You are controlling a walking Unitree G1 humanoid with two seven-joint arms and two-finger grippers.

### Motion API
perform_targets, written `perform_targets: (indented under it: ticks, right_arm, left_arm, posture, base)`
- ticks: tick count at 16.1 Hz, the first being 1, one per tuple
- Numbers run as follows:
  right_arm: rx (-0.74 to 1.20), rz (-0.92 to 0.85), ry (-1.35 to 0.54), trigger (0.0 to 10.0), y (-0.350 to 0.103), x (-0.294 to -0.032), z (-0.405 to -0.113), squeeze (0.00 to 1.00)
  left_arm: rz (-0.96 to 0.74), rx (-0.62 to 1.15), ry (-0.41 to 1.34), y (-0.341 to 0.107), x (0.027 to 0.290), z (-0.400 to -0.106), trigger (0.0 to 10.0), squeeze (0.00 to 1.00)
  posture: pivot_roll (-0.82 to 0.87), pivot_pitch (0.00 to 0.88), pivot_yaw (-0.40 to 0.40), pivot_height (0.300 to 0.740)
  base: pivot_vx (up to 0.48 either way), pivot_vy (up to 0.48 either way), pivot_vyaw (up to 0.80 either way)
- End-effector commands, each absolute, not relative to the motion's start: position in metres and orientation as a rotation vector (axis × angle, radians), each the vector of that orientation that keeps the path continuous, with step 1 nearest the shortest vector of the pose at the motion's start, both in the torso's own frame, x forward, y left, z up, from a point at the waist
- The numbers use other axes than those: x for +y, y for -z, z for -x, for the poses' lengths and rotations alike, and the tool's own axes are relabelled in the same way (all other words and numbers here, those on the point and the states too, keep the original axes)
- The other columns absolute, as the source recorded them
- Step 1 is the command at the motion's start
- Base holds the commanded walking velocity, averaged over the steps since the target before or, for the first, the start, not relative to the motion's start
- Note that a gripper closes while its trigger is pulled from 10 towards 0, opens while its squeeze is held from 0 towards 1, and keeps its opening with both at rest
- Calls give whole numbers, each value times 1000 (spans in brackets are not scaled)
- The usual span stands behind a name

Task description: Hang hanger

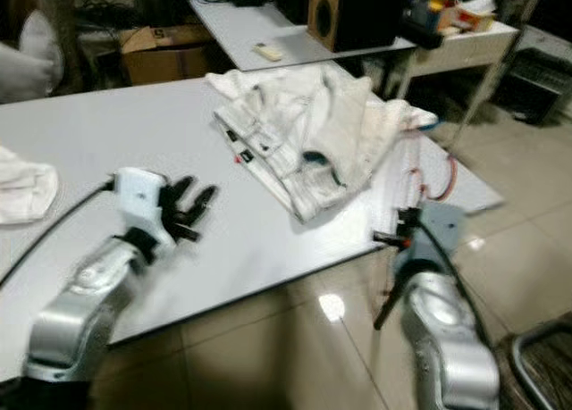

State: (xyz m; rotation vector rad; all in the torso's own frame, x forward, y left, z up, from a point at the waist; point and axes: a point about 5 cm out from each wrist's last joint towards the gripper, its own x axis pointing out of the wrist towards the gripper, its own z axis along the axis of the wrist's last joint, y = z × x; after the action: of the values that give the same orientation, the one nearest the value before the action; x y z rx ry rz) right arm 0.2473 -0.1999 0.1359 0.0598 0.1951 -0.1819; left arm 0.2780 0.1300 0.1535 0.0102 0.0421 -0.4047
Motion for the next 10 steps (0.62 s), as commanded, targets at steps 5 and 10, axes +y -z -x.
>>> perform_targets:
  ticks: [5, 10]
  right_arm:
    - [152, -9, 100, 10000, -148, -197, -253, 0]
    - [118, -71, 35, 10000, -154, -189, -252, 0]
  left_arm:
    - [-14, 24, 367, -156, 135, -280, 10000, 0]
    - [-10, 25, 351, -153, 138, -280, 10000, 0]
  posture:
    - [-135, 0, -48, 727]
    - [-146, 0, -39, 727]
  base:
    - [252, 0, 0]
    - [253, 0, 0]
